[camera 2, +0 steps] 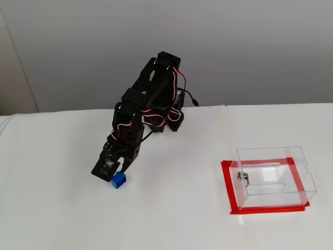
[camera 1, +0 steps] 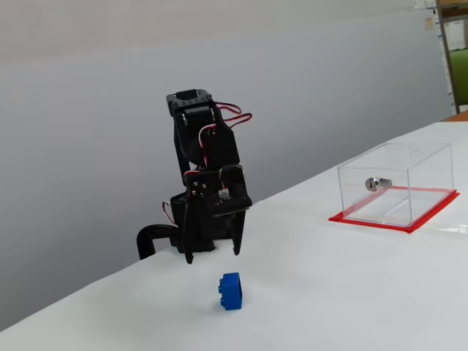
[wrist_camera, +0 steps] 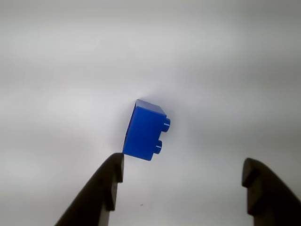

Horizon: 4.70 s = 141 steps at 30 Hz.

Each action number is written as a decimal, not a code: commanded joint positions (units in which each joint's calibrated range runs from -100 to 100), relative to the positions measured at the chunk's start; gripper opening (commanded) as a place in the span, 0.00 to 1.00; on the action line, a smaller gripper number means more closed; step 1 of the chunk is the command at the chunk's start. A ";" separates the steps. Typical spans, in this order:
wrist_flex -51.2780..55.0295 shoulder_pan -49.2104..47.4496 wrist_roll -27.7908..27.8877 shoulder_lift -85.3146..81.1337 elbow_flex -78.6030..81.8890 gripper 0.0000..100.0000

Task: Pick the blue lego brick and place it into the transparent box

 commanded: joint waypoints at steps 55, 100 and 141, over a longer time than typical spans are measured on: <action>-9.27 -3.79 -1.52 10.89 5.54 0.02; -7.97 -8.38 -1.68 0.20 0.30 0.27; -10.84 -8.52 -4.23 18.10 -9.11 0.28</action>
